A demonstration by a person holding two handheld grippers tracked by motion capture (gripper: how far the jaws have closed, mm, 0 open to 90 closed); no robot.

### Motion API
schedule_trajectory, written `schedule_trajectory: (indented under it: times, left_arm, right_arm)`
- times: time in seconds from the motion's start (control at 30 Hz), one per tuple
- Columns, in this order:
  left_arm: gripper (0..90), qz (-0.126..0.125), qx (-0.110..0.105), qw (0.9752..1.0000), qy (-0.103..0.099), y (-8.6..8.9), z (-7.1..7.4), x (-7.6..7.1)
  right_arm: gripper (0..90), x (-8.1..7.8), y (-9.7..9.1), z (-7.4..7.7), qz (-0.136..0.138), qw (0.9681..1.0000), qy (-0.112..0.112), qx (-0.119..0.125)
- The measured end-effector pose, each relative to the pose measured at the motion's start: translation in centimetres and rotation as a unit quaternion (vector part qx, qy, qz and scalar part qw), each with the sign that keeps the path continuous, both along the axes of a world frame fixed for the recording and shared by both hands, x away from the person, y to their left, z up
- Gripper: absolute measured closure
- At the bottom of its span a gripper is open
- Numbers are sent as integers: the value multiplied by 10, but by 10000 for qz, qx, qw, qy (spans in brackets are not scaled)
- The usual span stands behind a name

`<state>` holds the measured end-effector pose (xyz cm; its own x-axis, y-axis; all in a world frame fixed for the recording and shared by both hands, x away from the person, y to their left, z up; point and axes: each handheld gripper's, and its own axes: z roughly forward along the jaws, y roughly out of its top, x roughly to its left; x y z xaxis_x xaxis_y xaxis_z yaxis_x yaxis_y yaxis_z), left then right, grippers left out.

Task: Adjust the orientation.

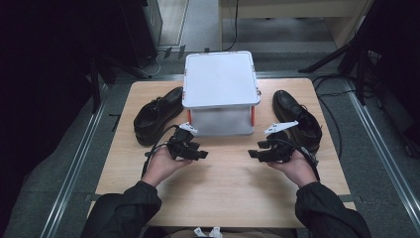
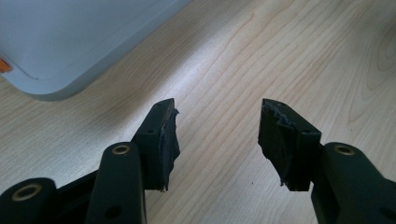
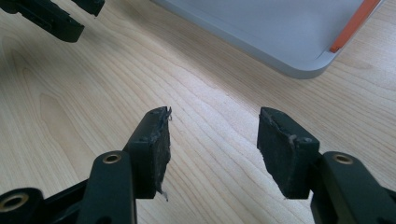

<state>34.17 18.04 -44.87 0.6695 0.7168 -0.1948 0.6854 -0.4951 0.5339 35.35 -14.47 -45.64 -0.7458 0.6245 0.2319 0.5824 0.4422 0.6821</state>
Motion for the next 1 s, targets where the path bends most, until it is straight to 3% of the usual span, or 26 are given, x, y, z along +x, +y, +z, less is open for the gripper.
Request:
schedule_trajectory:
  times: [0.13,0.2,0.33,0.77,1.0]
  left_arm:
    - [467,-25,6,9999,105,1,0,0]
    - [457,-19,-81,9998,171,3,2,0]
    - [459,-40,-37,9999,121,5,3,-2]
    - [512,45,-84,9998,168,27,6,-11]
    - [517,130,-60,9991,403,40,6,-13]
  right_arm:
    - [452,2,-2,-3,14,9998,195,13]
    - [439,6,-2,-3,-3,9992,395,27]
    - [444,8,-2,-2,76,9992,394,6]
    - [490,13,14,-5,494,9961,508,-525]
    - [469,14,21,-7,664,9942,449,-716]
